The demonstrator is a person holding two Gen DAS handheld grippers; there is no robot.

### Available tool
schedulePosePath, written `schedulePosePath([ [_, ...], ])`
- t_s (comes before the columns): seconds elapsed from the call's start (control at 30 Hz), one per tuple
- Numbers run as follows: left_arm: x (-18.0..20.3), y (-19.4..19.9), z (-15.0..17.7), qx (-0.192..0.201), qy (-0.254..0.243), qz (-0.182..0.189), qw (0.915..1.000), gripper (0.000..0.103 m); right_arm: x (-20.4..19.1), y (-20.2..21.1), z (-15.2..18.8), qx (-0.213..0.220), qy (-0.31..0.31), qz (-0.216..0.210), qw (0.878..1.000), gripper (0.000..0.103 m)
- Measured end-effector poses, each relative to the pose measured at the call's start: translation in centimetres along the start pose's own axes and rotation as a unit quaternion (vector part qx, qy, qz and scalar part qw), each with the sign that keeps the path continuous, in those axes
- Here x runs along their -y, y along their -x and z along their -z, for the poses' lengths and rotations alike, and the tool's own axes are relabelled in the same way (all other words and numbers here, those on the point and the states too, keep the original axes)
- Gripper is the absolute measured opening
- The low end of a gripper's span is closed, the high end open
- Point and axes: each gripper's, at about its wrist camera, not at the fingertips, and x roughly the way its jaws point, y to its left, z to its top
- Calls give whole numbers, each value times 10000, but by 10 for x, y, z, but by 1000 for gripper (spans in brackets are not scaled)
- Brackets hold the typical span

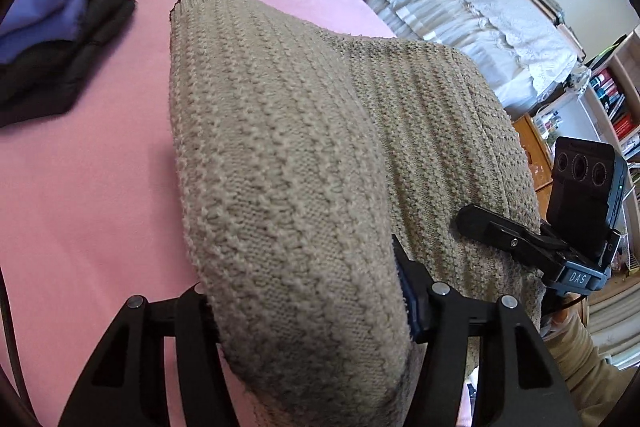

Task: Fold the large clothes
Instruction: 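Clamp the cardigan bundle between both grippers and lift it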

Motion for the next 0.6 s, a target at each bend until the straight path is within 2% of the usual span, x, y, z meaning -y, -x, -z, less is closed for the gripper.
schedulePosePath([
  [0.17,-22,83,-8,493,-64,-398,9980,58,-84,-9,-24,116,502,-305,9982,55],
  [0.27,-45,123,-29,768,-63,-688,9946,58,-125,-26,-49,215,742,-552,9955,55],
  [0.43,-100,180,-103,1181,-149,-1195,9857,58,-176,-74,-114,392,1059,-957,9890,55],
  [0.6,-163,203,-197,1354,-136,-1348,9815,59,-208,-148,-205,584,1265,-1260,9822,55],
])
